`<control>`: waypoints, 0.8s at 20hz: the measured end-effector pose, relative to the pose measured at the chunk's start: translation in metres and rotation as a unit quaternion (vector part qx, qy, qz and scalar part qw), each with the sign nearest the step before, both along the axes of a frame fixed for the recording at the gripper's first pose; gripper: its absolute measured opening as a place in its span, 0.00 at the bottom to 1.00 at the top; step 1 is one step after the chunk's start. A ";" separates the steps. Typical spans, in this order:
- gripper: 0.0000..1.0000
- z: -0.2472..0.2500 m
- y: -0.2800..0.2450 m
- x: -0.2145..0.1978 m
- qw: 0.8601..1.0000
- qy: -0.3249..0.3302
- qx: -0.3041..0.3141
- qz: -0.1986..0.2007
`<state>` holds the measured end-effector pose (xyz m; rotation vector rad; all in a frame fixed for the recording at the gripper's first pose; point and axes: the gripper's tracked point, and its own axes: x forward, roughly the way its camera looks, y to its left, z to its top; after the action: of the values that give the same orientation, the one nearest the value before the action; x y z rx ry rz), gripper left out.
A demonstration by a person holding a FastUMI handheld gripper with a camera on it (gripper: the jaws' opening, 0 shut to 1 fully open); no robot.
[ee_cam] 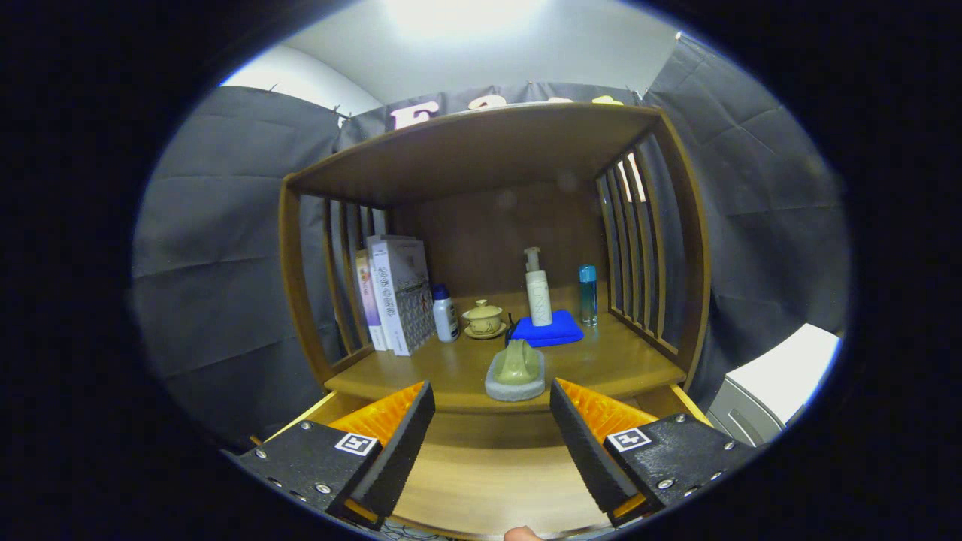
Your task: Pull open the drawer, take out the items inside it, and place them on the countertop above the cabinet.
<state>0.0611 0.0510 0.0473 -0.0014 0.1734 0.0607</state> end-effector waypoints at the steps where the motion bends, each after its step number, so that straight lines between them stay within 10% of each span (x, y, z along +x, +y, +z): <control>1: 0.95 -0.005 0.007 -0.011 1.000 0.000 -0.003 0.009; 16: 0.95 -0.044 0.052 -0.136 0.995 -0.036 -0.023 0.087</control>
<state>-0.0753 0.1034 0.0035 -0.0653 0.1032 0.2307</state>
